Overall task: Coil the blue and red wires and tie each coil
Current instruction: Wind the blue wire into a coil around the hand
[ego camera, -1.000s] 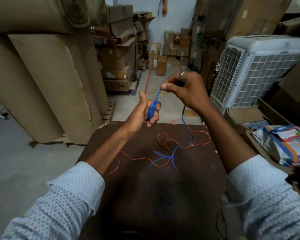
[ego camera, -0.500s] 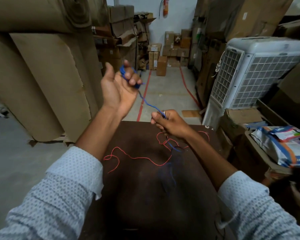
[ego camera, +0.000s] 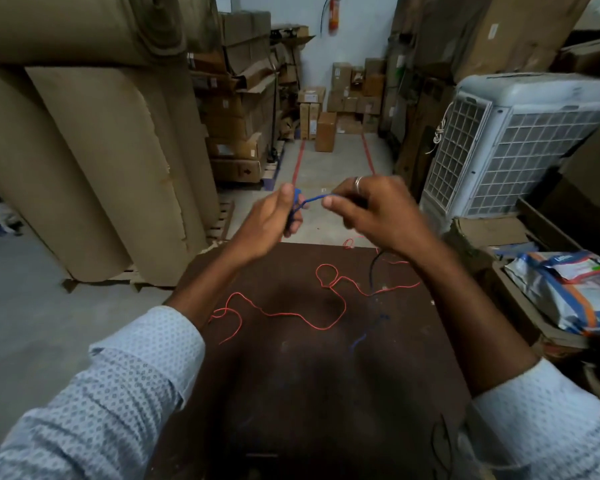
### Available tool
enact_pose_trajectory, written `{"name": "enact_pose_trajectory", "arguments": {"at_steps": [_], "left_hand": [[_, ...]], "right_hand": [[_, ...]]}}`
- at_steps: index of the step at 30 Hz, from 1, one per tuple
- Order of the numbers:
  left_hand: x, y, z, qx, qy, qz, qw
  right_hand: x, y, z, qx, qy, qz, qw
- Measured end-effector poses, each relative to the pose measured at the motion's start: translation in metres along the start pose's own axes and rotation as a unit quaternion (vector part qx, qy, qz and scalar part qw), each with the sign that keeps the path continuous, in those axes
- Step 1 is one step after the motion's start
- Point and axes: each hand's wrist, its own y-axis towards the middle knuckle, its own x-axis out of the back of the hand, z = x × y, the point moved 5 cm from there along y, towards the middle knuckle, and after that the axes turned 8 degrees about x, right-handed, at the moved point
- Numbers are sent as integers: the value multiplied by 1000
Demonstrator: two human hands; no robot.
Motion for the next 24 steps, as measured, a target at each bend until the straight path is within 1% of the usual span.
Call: {"name": "enact_pose_trajectory", "arguments": {"at_steps": [3, 5, 7, 9, 12, 14, 16, 18, 21, 24], "left_hand": [[-17, -10, -7, 9, -21, 56, 998], [-27, -13, -7, 34, -108, 91, 989], [-36, -11, -9, 66, -221, 123, 965], [-40, -9, -19, 81, -312, 139, 936], [-37, -3, -36, 54, -414, 134, 899], [-32, 3, -42, 37, -475, 120, 871], [-27, 10, -43, 27, -526, 93, 845], [-19, 17, -38, 17, -543, 50, 838], [-4, 29, -26, 19, -546, -20, 838], [-1, 35, -7, 52, -505, -79, 858]], "right_hand": [[25, 12, -12, -10, -130, -48, 990], [35, 20, -25, -18, -171, -79, 982], [30, 26, -39, -16, -156, -84, 984], [14, 26, -55, -34, -63, -90, 993], [-24, 15, -71, -83, 65, -81, 991], [-52, 3, -71, -115, 156, -60, 979], [-77, -10, -64, -137, 245, -52, 958], [-96, -22, -55, -165, 310, -41, 935], [-116, -35, -43, -212, 405, -18, 889], [-119, -40, -31, -224, 468, 12, 854]]}}
